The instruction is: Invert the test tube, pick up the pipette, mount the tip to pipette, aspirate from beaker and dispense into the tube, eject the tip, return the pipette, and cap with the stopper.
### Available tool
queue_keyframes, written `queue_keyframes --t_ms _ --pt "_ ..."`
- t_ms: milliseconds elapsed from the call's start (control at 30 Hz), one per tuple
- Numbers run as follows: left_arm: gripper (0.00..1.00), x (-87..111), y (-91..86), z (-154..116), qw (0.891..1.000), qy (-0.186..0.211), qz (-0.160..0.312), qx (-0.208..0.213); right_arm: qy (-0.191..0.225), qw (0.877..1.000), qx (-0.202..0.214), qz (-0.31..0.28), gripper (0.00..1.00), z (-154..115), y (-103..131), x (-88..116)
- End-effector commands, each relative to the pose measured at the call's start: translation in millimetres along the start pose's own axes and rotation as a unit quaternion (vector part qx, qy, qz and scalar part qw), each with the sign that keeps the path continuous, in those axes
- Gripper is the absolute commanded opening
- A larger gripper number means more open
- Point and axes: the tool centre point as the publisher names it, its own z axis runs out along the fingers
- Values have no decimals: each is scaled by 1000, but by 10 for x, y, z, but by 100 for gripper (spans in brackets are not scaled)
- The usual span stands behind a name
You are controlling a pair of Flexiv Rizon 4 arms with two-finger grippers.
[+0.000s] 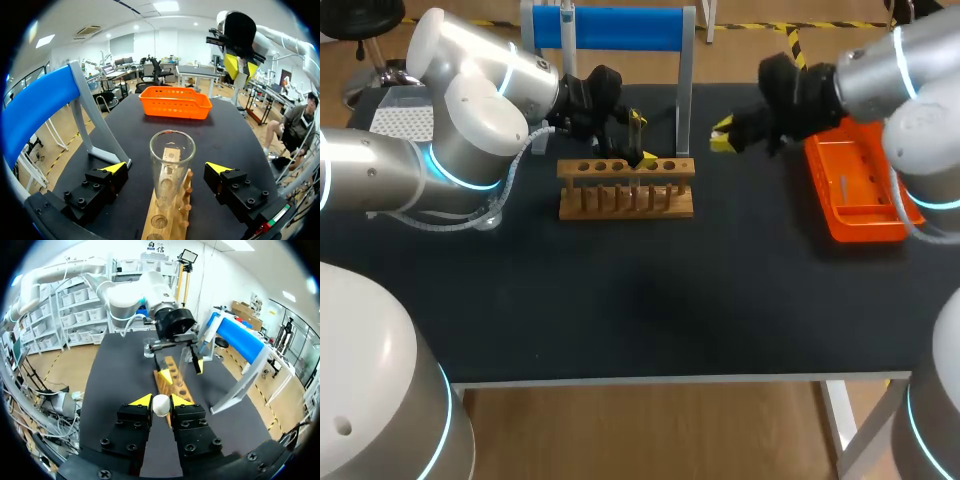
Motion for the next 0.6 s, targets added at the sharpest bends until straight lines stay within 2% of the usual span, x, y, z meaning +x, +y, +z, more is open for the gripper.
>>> queue_keyframes --t_ms 33,300,600 --pt "100 -4 -6 -2 1000 1 0 -2 32 999 19 -9 0 301 172 -323" --pt "100 -4 -6 -2 1000 1 0 -2 56 998 28 -23 0 560 408 -562" --pt "100 -4 -6 -2 1000 1 0 -2 74 995 44 -42 0 744 614 -633"
